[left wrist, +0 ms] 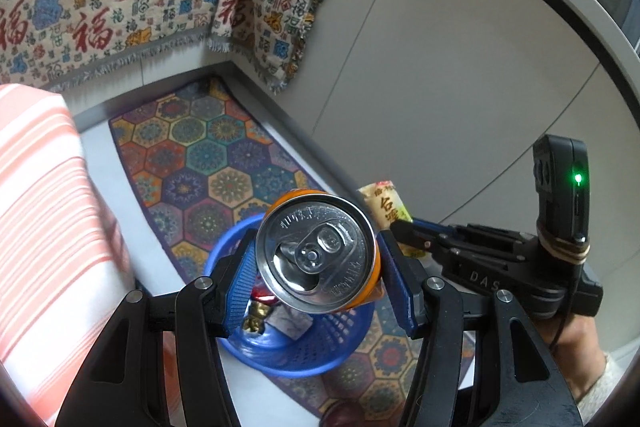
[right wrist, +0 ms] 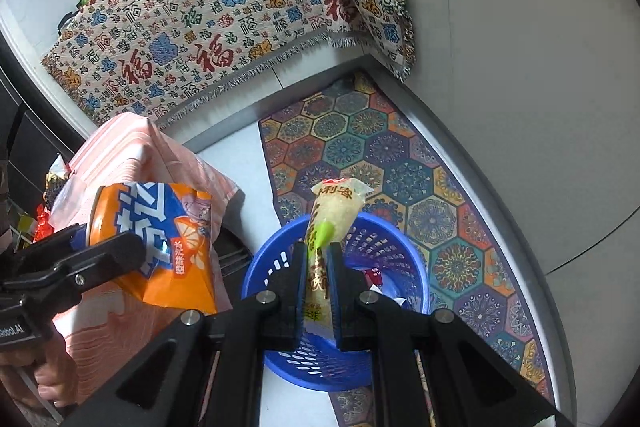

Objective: Collect trash
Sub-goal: 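Carry the orange can and wrapped snack over the blue basket and open both grippers, then move both open grippers back over the table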

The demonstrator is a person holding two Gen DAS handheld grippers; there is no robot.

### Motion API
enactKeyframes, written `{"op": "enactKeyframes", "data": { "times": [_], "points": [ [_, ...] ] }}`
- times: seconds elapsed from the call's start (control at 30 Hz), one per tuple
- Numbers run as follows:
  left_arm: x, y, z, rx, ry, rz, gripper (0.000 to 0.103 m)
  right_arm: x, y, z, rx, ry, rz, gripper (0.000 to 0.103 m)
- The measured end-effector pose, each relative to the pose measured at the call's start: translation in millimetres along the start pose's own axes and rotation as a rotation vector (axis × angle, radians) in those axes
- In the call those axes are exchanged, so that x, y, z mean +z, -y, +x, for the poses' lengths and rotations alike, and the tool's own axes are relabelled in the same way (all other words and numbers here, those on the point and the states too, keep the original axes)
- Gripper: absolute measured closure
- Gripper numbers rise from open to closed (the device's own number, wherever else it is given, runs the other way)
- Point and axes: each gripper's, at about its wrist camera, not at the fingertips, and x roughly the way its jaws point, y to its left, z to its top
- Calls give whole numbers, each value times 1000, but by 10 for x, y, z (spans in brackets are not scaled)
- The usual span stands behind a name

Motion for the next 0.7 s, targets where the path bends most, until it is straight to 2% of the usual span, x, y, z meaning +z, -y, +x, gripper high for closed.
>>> {"op": "enactKeyframes", "data": {
  "times": [0.07,0.13,0.2,0.27,0.37,0.43,0.63,0.7],
  "points": [
    [19,-3,52,-5,-7,-12,42,-6,28,36,2,-7,1,90],
    [29,-16,86,-17,-11,-21,29,-7,35,60,0,-9,-9,90],
    [42,-24,97,-14,3,-28,22,-7,34,94,3,-10,-23,89],
    [58,-37,109,-18,9,-32,21,-14,23,130,9,-17,-34,84],
    [70,-72,90,-21,17,-46,21,-3,36,148,4,-18,-36,72],
    [77,-82,48,-17,24,-45,21,9,41,128,-4,-7,-38,68],
    [14,-103,-358,-1,73,-29,20,44,-66,12,-45,38,-80,66],
    [-56,-154,-551,22,83,-26,18,59,-147,-49,-67,64,-104,55]
  ]
}}
